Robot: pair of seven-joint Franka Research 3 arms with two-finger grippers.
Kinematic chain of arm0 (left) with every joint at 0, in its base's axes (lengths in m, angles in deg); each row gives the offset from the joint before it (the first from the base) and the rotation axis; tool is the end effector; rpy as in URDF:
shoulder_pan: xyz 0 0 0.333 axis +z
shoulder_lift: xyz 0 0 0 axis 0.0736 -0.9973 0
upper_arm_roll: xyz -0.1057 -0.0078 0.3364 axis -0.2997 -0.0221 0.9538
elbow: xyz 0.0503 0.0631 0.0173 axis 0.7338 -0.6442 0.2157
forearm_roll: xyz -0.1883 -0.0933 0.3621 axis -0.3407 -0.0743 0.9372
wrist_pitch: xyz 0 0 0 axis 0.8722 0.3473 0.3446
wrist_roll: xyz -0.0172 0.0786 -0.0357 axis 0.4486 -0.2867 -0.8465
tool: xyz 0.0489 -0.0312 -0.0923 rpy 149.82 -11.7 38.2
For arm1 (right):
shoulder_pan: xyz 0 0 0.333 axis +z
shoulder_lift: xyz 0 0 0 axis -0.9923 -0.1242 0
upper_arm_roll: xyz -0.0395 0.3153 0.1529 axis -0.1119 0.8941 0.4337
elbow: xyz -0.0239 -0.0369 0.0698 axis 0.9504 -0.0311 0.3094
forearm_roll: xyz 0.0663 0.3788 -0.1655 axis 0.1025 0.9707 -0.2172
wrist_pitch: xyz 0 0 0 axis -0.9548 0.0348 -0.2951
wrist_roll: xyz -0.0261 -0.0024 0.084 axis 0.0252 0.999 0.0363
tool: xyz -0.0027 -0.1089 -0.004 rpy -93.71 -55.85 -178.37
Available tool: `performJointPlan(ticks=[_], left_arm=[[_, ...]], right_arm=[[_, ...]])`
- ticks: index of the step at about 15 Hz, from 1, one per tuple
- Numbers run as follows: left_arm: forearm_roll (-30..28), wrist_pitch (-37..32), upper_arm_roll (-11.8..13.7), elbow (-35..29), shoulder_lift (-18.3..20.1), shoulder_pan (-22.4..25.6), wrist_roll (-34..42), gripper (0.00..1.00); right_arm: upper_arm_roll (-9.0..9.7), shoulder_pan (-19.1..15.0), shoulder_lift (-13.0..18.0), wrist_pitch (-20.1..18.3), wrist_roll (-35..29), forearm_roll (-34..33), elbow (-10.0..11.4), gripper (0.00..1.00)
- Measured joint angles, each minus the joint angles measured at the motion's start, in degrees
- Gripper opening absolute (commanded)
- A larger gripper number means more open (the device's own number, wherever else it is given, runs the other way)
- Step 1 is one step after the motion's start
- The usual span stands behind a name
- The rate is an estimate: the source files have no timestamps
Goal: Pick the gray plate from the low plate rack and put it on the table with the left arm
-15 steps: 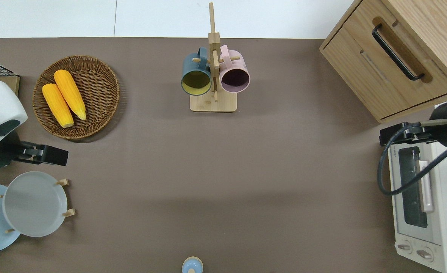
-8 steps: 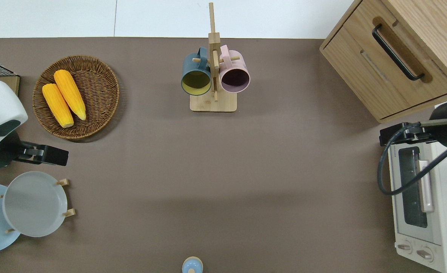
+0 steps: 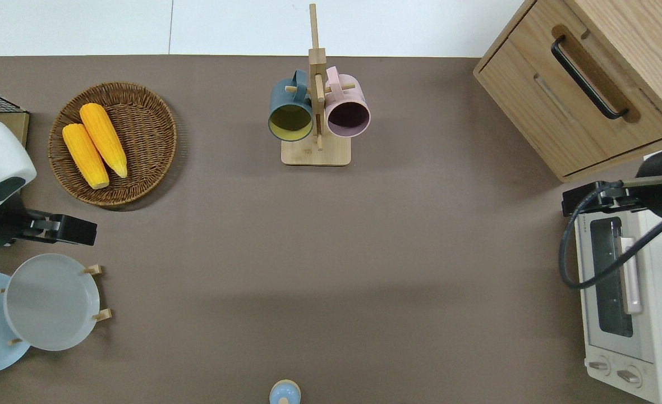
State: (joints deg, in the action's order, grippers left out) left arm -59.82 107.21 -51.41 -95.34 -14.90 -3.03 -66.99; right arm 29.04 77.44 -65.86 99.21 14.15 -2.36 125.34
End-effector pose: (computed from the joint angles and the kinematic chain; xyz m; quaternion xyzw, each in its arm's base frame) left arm 0.5540 -0.0420 0.6650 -0.9960 0.0816 0.0347 0.0089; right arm 0.5786 0.0312 0.6774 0.9997 0.0056 -0.0225 0.0120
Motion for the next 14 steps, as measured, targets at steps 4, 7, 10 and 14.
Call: performJointPlan(ticks=[4, 7, 10, 14], left_arm=[[2.4, 0.0, 0.7, -0.1, 0.0, 0.8, 2.6, 0.99], [4.7, 0.0, 1.0, -0.6, 0.0, 3.3, 6.4, 0.99], [6.2, 0.0, 1.2, -1.7, 0.0, 5.7, 8.7, 0.99], [7.0, 1.0, 1.3, -5.5, 1.7, 7.2, 9.8, 0.99]], right_arm=[[0.00, 0.0, 0.0, 0.0, 0.0, 0.0, 0.0, 0.983], [0.00, 0.0, 0.0, 0.0, 0.0, 0.0, 0.0, 0.983], [0.00, 0.0, 0.0, 0.0, 0.0, 0.0, 0.0, 0.983], [0.00, 0.0, 0.0, 0.0, 0.0, 0.0, 0.0, 0.983]])
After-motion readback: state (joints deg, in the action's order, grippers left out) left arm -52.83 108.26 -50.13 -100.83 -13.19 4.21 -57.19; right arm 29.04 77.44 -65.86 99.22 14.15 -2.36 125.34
